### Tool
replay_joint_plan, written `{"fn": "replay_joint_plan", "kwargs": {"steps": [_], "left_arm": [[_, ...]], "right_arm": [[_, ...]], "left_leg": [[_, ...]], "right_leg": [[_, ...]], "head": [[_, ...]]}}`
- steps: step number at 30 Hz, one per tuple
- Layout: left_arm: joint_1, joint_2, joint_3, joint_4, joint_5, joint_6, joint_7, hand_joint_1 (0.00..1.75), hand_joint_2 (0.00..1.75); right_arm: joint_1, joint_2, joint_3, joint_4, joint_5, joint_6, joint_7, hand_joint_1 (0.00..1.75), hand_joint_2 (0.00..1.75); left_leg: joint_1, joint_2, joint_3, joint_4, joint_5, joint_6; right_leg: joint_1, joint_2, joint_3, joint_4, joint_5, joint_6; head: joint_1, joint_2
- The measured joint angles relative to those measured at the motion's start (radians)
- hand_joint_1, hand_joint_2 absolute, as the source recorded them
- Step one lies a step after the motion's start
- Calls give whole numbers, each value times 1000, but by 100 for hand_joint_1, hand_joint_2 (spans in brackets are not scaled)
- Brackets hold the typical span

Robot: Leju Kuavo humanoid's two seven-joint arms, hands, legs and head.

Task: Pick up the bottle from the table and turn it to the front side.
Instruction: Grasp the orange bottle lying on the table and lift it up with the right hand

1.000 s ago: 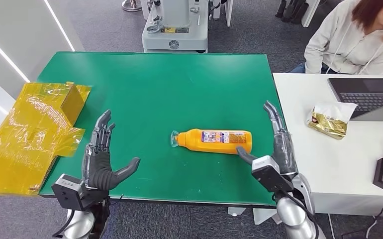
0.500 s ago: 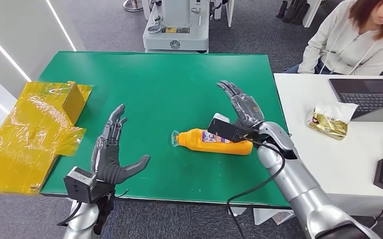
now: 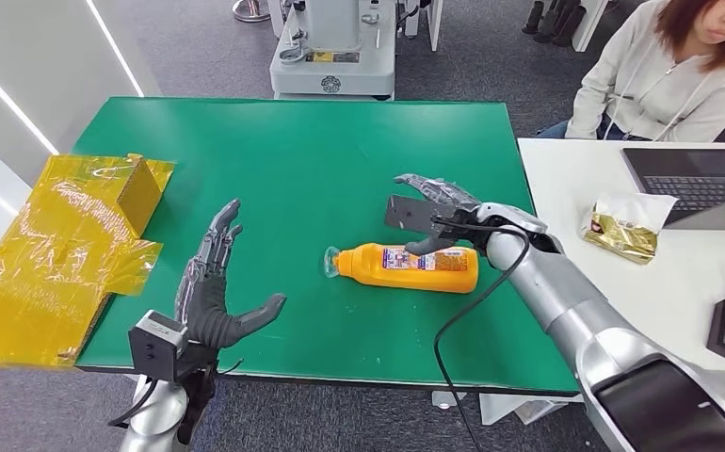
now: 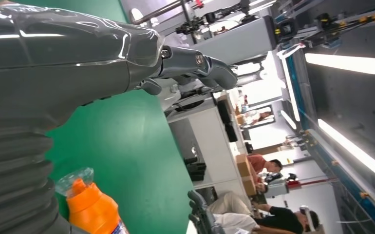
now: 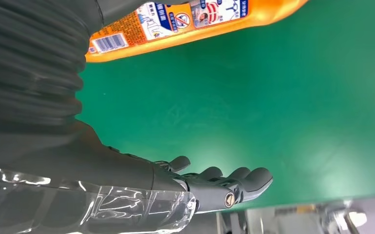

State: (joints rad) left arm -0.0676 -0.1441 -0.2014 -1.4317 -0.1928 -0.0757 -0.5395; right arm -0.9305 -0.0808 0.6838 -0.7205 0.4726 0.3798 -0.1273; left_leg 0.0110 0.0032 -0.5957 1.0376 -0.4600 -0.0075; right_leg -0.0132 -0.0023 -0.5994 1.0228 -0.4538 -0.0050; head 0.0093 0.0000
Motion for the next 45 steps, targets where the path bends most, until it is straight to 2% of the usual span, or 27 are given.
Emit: {"fn": "replay_joint_plan", "kwargs": {"steps": [4,10,19,25,30,41,42,44,45], "left_arm": [[0,3,0,0,6,-1,18,0,175],[-19,11,0,10,30,-10,36,0,175],[-59,19,-7,41,58,-11,38,0,175],[-77,26,-14,52,72,-11,50,0,175],[-83,32,-23,60,80,-9,51,0,175],[-79,38,-27,65,87,-2,50,0,175],[-78,38,-26,66,86,-1,49,0,175],[-77,40,-26,70,85,1,48,0,175],[-77,42,-26,73,85,2,48,0,175]], "right_arm": [[-37,-33,63,9,-62,67,29,0,175],[-60,-94,152,7,-116,103,55,0,175],[-52,-180,252,-49,-224,97,84,0,175],[0,-231,283,-102,-261,64,87,0,175],[49,-256,303,-122,-262,44,87,0,175],[89,-291,344,-131,-236,27,87,0,175],[93,-293,347,-131,-224,16,86,26,175],[101,-295,354,-131,-199,-7,86,112,175],[106,-296,357,-131,-191,-17,86,148,175]], "left_leg": [[0,-1,0,0,0,0],[0,-1,-1,1,0,0],[0,0,0,2,0,0],[0,0,-1,2,0,0],[0,0,-1,2,0,0],[0,0,-1,2,0,0],[0,0,-1,2,0,1],[0,0,-1,2,0,1],[0,0,-1,1,0,1]], "right_leg": [[0,-1,0,0,0,0],[0,-1,0,0,0,0],[0,0,0,0,0,0],[0,0,0,0,0,0],[0,0,0,0,0,0],[0,0,0,0,0,0],[0,0,0,0,0,0],[0,0,0,0,0,0],[0,0,0,0,0,0]], "head": [[0,0],[0,0],[0,0],[0,0],[0,0],[0,0],[0,0],[0,0],[0,0]]}}
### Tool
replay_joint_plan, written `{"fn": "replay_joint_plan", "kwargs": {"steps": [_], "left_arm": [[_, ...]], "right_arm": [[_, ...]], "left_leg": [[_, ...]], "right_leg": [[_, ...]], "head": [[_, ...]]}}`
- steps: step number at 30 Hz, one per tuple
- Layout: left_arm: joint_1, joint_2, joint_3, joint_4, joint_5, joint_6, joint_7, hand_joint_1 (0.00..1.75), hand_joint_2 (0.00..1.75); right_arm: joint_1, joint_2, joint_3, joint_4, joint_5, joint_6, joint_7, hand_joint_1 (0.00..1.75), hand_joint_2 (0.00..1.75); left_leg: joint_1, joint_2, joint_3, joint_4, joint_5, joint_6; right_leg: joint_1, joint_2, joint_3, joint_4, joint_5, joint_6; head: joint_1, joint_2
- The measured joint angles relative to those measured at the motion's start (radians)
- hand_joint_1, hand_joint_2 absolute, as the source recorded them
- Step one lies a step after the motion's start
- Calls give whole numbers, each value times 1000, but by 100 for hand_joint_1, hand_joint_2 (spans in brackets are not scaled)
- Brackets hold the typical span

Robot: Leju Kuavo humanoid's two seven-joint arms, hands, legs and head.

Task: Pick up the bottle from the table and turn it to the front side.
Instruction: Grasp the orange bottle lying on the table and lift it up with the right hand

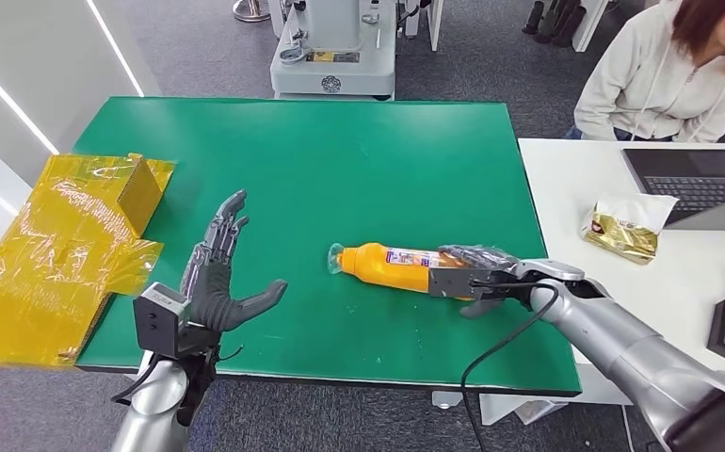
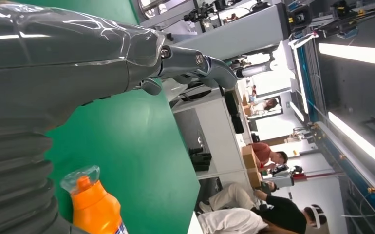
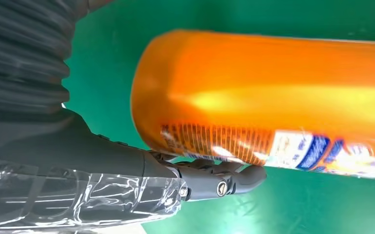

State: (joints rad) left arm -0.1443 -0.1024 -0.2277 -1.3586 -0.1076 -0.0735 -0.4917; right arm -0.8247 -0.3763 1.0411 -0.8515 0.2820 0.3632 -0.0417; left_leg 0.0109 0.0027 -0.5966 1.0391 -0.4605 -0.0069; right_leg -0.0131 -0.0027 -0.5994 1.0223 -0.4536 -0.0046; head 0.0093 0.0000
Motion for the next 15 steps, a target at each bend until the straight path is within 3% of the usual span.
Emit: {"fn": "replay_joint_plan", "kwargs": {"steps": [1,3,6,9,15], "left_arm": [[0,2,0,3,0,1,-1,0,175],[-1,4,0,10,0,4,-2,0,175],[-3,7,0,20,0,8,-9,0,175],[-2,10,0,27,0,10,-14,0,175],[6,14,2,35,2,13,-15,0,175]], "right_arm": [[6,0,3,0,9,-11,0,159,175],[19,0,8,0,27,-36,1,143,175],[38,0,11,0,54,-79,0,134,175],[55,-1,12,-1,71,-110,-2,139,175],[86,-15,4,-19,90,-145,-3,175,175]], "left_leg": [[0,0,0,0,0,0],[0,0,0,0,0,0],[0,0,0,0,0,0],[0,0,1,0,0,0],[0,0,2,0,0,0]], "right_leg": [[0,0,0,0,0,0],[0,0,0,0,0,0],[0,0,0,0,0,0],[0,0,0,0,0,0],[0,0,2,0,0,0]], "head": [[0,0],[0,0],[0,0],[0,0],[0,0]]}}
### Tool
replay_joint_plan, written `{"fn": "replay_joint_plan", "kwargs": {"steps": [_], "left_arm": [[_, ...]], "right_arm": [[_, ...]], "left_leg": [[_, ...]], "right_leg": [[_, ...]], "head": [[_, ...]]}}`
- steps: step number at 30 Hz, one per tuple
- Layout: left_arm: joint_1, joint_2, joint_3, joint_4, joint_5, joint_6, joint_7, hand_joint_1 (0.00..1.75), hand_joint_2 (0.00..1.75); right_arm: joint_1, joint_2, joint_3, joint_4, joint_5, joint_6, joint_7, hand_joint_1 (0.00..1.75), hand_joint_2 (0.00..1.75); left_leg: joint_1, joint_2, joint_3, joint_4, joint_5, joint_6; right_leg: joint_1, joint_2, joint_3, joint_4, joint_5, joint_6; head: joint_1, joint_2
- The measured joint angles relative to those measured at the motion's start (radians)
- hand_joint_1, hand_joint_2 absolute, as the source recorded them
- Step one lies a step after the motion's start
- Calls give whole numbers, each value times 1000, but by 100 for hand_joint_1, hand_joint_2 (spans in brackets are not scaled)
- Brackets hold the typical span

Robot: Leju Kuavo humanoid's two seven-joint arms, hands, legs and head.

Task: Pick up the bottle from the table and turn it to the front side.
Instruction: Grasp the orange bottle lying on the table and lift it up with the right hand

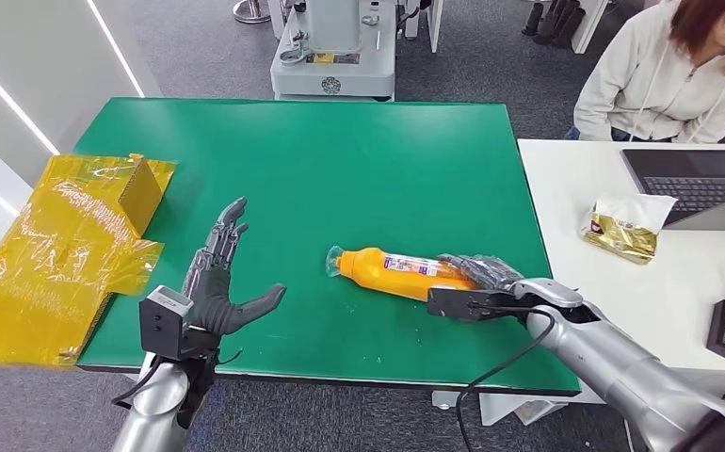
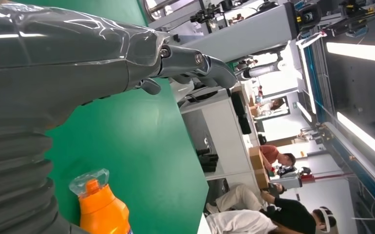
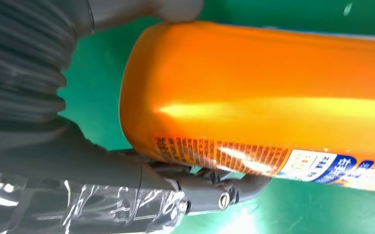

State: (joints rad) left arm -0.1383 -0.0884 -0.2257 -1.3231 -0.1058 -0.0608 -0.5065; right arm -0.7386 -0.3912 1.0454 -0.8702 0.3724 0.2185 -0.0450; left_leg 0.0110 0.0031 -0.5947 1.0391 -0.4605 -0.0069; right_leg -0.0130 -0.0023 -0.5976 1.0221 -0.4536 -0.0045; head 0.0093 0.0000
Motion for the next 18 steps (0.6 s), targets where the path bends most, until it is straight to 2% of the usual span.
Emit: {"fn": "replay_joint_plan", "kwargs": {"steps": [5,9,18], "left_arm": [[13,1,3,0,0,2,0,0,175],[24,1,6,-1,-1,2,-1,0,175],[42,2,9,-16,4,17,-1,0,175]], "right_arm": [[33,-7,-30,-16,0,-28,-13,175,175],[71,-7,-72,-28,-35,-49,-54,175,175],[217,19,-229,-101,-304,-73,-196,175,175]], "left_leg": [[0,0,0,0,0,0],[0,0,0,0,0,0],[0,-2,-2,0,0,0]], "right_leg": [[0,0,1,0,0,0],[0,0,1,0,0,0],[0,-2,0,0,0,0]], "head": [[0,0],[0,0],[0,0]]}}
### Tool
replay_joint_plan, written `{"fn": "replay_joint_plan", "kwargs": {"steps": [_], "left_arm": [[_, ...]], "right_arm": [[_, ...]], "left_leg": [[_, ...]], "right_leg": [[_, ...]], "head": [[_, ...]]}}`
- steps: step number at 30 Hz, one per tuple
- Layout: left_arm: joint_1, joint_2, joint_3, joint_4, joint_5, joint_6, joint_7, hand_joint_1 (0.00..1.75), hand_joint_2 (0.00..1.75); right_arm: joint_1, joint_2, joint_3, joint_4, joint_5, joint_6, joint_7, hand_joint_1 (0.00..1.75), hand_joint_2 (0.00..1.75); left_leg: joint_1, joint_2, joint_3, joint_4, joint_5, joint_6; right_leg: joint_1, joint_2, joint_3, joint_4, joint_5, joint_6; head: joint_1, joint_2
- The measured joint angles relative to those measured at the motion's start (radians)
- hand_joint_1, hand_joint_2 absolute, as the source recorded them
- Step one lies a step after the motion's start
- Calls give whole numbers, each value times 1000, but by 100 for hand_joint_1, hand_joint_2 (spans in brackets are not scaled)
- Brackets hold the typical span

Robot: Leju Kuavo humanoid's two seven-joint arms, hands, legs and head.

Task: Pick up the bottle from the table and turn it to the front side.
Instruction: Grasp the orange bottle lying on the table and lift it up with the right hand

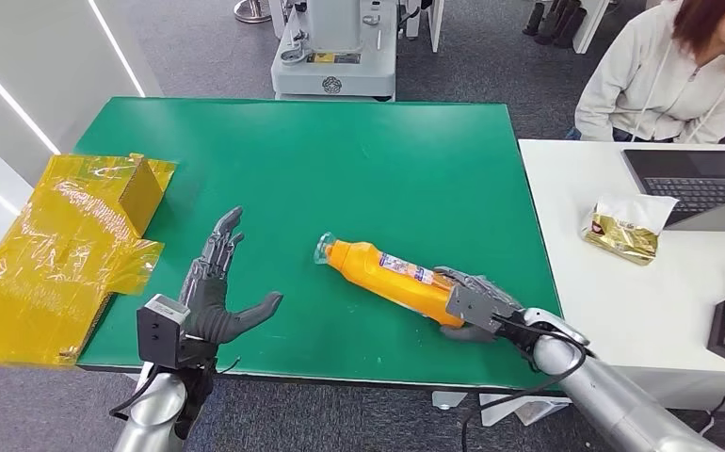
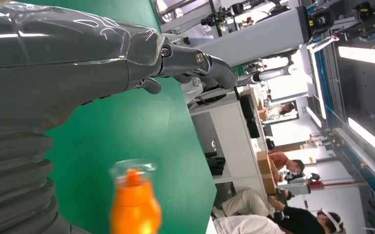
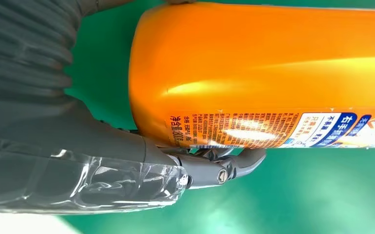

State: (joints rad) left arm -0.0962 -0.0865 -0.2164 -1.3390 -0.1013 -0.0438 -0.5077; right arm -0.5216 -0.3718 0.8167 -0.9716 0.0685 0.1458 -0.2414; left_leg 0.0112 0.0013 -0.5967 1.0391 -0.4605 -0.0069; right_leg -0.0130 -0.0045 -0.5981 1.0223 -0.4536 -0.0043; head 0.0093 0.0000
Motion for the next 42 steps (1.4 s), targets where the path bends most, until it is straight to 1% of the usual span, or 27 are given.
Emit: {"fn": "replay_joint_plan", "kwargs": {"steps": [3,6,10,15,19,22,24,29,34,38,42], "left_arm": [[11,2,0,-7,7,17,-4,0,175],[26,6,0,-16,14,32,-14,0,175],[49,10,0,-34,15,43,-17,0,175],[67,15,1,-60,13,49,-17,0,175],[76,18,2,-75,-3,46,-13,0,175],[73,20,1,-77,-8,18,-3,0,175],[64,22,1,-77,10,-24,11,0,175],[3,30,1,-51,84,-145,59,0,175],[-90,41,1,37,161,-238,86,0,175],[-194,43,-11,127,203,-280,121,0,175],[-306,45,-40,218,213,-286,141,0,175]], "right_arm": [[68,27,-52,-54,-46,-46,-58,175,175],[148,61,-92,-115,-59,-88,-91,175,175],[227,115,-140,-158,-115,-91,-118,175,175],[282,175,-195,-178,-161,-87,-137,175,175],[322,221,-241,-207,-143,-127,-145,175,175],[341,251,-284,-236,-109,-140,-142,175,175],[344,263,-312,-251,-96,-140,-143,175,175],[328,278,-361,-264,-63,-151,-168,175,175],[283,301,-380,-262,-41,-153,-192,175,175],[233,324,-380,-254,-31,-153,-190,175,175],[215,344,-373,-253,-18,-162,-188,175,175]], "left_leg": [[0,0,-1,0,0,0],[0,-1,-1,-1,-1,0],[0,-1,-2,-2,-1,0],[0,-1,-3,-2,-1,0],[0,-1,-2,-1,-1,0],[0,-1,-2,-1,-1,0],[0,-1,-2,-1,-1,0],[0,0,-2,-1,0,0],[0,0,-2,-1,1,0],[0,-1,-2,-1,2,0],[0,-1,-3,-1,2,0]], "right_leg": [[0,-1,-1,0,-1,0],[0,-1,-1,0,-1,0],[0,-1,-2,0,-2,0],[0,-2,-2,0,-2,0],[0,-1,-2,0,-1,0],[0,-1,-3,0,-1,0],[0,-1,-3,0,-1,0],[0,-1,-3,0,-1,0],[0,-1,-3,0,0,0],[0,-2,-3,1,0,-1],[0,-1,-3,1,0,-1]], "head": [[0,0],[0,0],[0,0],[0,0],[0,0],[0,0],[0,0],[0,0],[0,0],[0,0],[0,0]]}}
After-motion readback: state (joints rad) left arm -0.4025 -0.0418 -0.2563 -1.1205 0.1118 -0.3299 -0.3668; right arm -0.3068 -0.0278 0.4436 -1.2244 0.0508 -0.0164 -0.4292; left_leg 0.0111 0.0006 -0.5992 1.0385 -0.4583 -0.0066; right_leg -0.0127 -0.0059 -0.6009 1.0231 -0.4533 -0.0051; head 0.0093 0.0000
